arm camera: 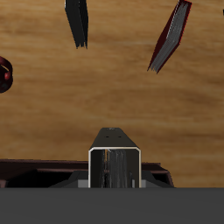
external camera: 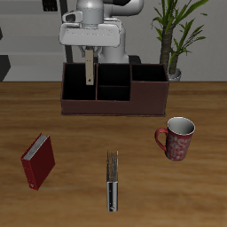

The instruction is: Place the yellow book into the back desk caddy's front compartment and place the red mug into the back desk caddy's right compartment

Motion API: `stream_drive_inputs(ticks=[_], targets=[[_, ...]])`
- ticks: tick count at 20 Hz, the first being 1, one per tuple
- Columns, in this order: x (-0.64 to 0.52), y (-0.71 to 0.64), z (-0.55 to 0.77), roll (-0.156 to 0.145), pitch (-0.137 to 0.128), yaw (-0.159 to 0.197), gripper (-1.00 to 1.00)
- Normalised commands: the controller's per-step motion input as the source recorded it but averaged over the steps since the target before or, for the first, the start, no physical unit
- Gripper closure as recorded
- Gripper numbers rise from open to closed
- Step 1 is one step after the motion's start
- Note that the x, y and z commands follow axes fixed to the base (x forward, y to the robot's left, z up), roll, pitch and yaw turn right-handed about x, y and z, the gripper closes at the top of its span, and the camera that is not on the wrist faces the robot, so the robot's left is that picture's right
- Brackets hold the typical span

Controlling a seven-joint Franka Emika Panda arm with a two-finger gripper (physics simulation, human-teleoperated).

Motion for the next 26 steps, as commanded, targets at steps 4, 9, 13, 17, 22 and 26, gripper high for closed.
stream_drive_inputs(ticks=[4, 9, 13, 17, 22, 26], targets=[[-0.32, 0.02, 0.09, 0.004, -0.047, -0.003, 1.00], [-0.27, -0.01, 0.03, -0.036, -0.015, -0.027, 1.00], [-0.35, 0.05, 0.00, -0.042, -0.017, -0.067, 1.00], [-0.23, 0.06, 0.03, 0.013, -0.018, 0.012, 1.00], [-0.11, -0.01, 0.04, 0.001, 0.003, 0.036, 1.00], [0.01, -0.05, -0.02, -0.003, 0.010, 0.078, 1.00]])
